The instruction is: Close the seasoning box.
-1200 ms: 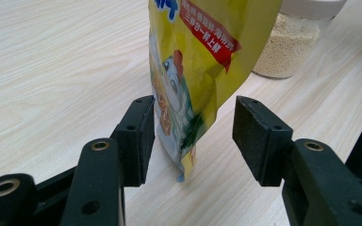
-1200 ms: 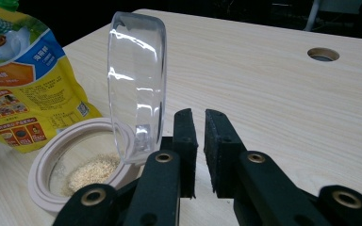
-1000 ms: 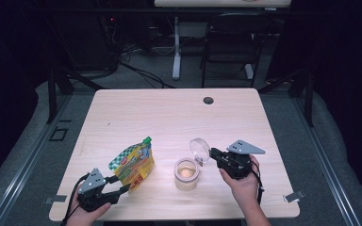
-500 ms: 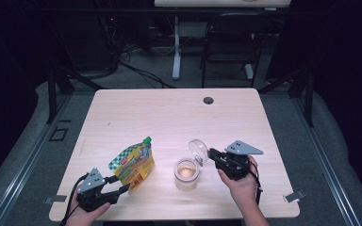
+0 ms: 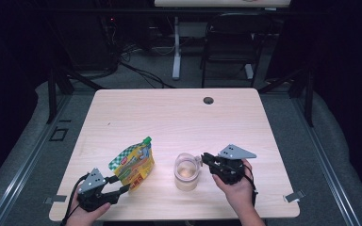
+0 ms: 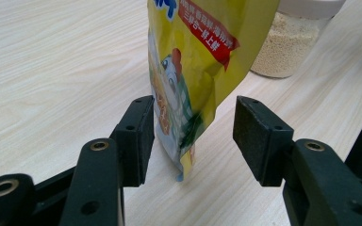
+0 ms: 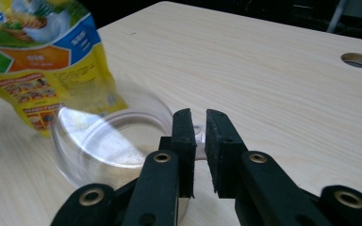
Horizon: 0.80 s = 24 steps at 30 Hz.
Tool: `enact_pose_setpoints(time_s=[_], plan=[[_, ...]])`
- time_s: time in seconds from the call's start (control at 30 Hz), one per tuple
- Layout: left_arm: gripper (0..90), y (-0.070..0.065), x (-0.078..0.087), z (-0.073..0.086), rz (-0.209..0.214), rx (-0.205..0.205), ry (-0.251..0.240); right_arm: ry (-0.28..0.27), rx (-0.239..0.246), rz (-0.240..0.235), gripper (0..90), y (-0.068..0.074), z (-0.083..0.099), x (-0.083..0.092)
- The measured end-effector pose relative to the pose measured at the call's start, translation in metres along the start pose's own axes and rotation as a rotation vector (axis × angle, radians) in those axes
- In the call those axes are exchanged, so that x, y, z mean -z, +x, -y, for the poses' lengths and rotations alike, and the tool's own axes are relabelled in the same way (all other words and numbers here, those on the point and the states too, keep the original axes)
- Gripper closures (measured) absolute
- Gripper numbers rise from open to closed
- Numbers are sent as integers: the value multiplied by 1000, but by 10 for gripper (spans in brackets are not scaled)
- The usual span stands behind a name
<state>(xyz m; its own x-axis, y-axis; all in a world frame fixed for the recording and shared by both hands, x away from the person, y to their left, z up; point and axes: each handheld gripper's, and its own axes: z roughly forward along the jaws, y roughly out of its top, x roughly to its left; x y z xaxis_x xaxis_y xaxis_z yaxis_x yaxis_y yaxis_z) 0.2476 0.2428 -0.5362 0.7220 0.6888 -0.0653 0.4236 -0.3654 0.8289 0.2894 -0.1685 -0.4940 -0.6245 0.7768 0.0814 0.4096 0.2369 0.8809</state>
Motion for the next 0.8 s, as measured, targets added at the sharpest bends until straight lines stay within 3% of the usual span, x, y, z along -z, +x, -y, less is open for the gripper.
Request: enact_pose_setpoints(time_s=[0.3, 0.8], plan=[[491, -1, 0, 0, -1, 6, 0, 9, 48, -32, 808, 15, 2, -3], [489, -1, 5, -1, -11, 7, -10, 3, 40, -44, 786, 17, 0, 0]])
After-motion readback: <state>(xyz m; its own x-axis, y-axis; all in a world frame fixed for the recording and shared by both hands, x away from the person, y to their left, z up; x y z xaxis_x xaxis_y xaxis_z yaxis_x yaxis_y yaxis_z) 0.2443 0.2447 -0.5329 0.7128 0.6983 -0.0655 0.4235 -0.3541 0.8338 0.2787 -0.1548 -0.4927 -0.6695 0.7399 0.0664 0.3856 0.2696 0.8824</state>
